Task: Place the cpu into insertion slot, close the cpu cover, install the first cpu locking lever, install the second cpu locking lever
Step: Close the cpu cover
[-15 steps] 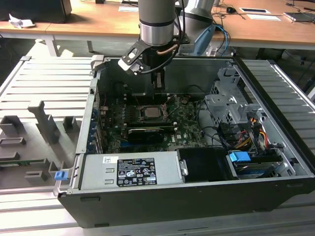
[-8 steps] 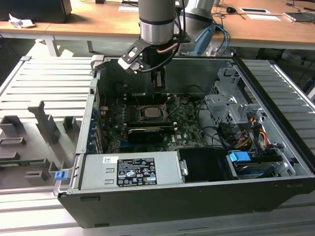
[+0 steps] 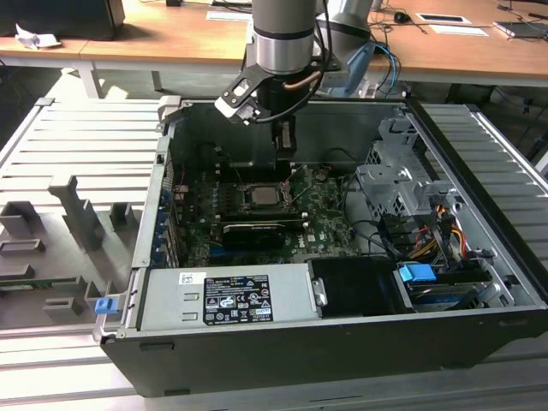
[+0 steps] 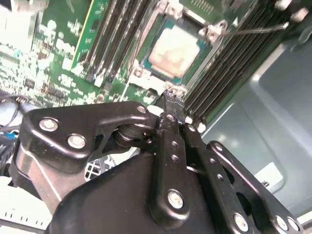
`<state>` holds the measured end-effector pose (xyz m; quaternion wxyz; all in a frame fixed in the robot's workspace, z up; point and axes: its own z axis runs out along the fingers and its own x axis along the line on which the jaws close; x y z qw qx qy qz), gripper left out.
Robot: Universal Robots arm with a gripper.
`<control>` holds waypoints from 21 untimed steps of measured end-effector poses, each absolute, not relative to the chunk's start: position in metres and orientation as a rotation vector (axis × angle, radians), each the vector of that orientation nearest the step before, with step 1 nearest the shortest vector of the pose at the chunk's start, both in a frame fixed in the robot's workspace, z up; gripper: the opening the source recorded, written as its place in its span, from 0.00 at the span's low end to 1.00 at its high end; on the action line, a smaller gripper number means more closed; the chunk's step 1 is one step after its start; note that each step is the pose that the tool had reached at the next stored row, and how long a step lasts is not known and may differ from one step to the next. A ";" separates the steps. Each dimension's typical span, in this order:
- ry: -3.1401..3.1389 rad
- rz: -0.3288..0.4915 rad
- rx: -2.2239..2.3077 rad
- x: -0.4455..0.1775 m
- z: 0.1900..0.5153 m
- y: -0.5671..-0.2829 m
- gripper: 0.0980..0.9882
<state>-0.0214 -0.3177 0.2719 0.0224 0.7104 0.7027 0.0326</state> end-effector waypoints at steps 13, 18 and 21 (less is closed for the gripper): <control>2.182 0.090 2.206 0.011 0.272 -0.317 0.01; 2.184 0.085 2.208 0.021 0.272 -0.316 0.01; 2.185 0.083 2.210 0.025 0.272 -0.316 0.01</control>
